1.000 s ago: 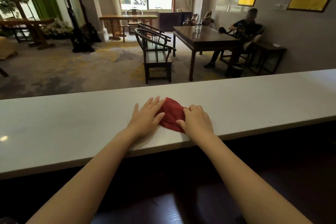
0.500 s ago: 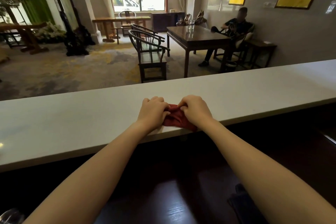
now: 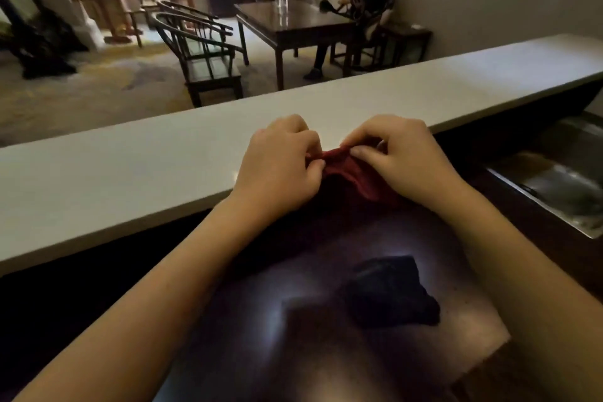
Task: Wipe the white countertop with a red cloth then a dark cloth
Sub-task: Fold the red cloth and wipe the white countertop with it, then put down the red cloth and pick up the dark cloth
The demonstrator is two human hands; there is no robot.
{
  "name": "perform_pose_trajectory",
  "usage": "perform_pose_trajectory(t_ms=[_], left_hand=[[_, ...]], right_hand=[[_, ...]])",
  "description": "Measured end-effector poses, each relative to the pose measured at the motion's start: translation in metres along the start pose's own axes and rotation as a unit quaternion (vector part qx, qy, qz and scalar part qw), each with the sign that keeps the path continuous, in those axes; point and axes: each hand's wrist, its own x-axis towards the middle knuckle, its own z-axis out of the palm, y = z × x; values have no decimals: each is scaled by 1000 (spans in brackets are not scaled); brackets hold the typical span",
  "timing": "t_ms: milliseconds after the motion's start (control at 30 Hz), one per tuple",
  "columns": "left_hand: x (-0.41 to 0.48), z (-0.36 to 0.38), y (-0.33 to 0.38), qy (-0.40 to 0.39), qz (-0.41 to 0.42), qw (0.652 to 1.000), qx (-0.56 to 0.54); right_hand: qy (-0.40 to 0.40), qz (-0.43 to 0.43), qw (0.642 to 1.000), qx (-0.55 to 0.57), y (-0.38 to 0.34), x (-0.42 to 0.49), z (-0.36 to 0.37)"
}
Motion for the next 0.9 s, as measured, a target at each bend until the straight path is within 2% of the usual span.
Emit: perform_pose_trajectory(t_ms=[233, 400, 533, 700, 833, 900], left_hand=[[-90, 99, 58, -173, -38, 981, -83], [-146, 157, 74, -272, -73, 958, -61], [-180, 190, 72, -332, -22, 943, -26], [-211, 206, 62, -327, -18, 945, -11], [-207, 210, 58, -322, -65, 943, -61], [-192, 214, 56, -299, -96, 946, -76]], right_hand=[[-101, 103, 989, 20, 65, -137, 23], [-163, 181, 969, 32, 98, -207, 62], [-211, 200, 955, 52, 120, -240, 92], [-227, 194, 952, 73, 136, -262, 120], [-257, 181, 944, 101, 148, -259, 125], [-231, 179, 950, 109, 158, -247, 121]])
